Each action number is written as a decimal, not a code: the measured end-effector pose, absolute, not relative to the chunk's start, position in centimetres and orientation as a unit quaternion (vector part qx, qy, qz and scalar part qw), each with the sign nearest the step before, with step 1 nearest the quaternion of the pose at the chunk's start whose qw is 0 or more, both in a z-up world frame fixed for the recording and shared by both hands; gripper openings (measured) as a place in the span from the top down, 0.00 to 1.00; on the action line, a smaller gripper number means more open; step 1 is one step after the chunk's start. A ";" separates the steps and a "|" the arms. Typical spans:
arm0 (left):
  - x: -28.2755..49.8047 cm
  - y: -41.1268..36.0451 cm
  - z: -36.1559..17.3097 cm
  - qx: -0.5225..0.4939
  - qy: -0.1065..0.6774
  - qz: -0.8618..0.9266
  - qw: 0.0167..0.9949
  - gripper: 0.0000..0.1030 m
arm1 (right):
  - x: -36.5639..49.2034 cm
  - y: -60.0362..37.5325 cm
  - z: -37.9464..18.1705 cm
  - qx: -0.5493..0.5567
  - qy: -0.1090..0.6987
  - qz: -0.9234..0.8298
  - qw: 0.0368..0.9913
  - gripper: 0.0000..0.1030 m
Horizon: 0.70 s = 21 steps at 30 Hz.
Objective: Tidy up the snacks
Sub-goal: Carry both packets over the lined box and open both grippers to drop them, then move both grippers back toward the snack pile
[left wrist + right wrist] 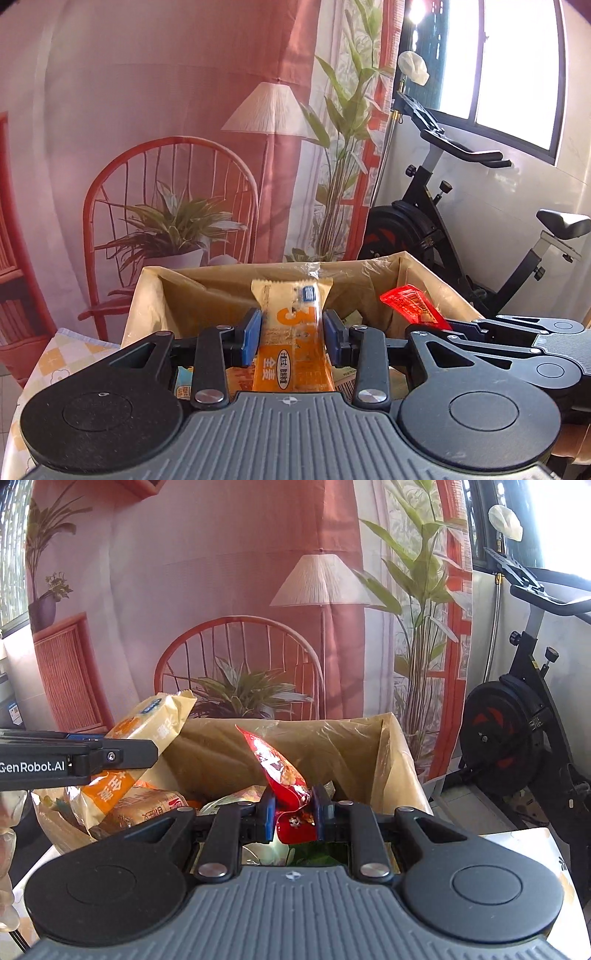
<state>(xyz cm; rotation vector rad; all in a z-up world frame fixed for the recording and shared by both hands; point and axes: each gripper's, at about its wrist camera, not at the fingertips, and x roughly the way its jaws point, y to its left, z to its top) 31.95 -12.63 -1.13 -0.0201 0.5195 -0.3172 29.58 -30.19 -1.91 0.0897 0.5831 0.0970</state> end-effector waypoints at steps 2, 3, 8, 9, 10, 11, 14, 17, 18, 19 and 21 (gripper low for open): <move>32.2 -12.6 -1.2 -0.009 0.256 -0.157 0.954 0.63 | 29.7 -30.2 -2.2 0.043 0.292 0.045 0.954 0.80; 32.2 -12.6 -1.2 -0.009 0.256 -0.158 0.954 0.63 | 29.8 -30.2 -2.3 0.043 0.294 0.044 0.954 0.80; 31.7 -12.4 -1.0 -0.004 0.253 -0.161 0.954 0.47 | 30.0 -30.3 -2.5 0.045 0.303 0.039 0.951 0.79; 31.6 -12.2 -1.0 -0.004 0.251 -0.159 0.955 0.41 | 30.0 -30.3 -2.5 0.045 0.302 0.038 0.951 0.75; 31.4 -12.1 -1.0 -0.004 0.249 -0.155 0.956 0.40 | 29.9 -30.3 -2.5 0.044 0.302 0.037 0.952 0.69; 31.3 -11.9 -0.9 -0.005 0.249 -0.152 0.956 0.37 | 29.8 -30.3 -2.4 0.043 0.301 0.036 0.952 0.65; 30.8 -11.2 -0.5 -0.011 0.250 -0.149 0.957 0.30 | 29.4 -30.0 -2.0 0.037 0.295 0.036 0.954 0.54; 29.8 -10.2 0.2 -0.005 0.242 -0.146 0.959 0.23 | 28.5 -29.7 -1.4 0.033 0.284 0.045 0.957 0.44; 29.3 -9.8 0.4 -0.001 0.237 -0.144 0.961 0.23 | 28.1 -29.7 -1.1 0.033 0.279 0.049 0.959 0.41; 28.6 -9.3 0.7 0.003 0.231 -0.144 0.962 0.23 | 27.6 -29.7 -0.8 0.033 0.272 0.055 0.960 0.40; 27.2 -8.1 1.2 0.006 0.219 -0.144 0.965 0.23 | 26.6 -29.6 -0.3 0.035 0.258 0.068 0.963 0.39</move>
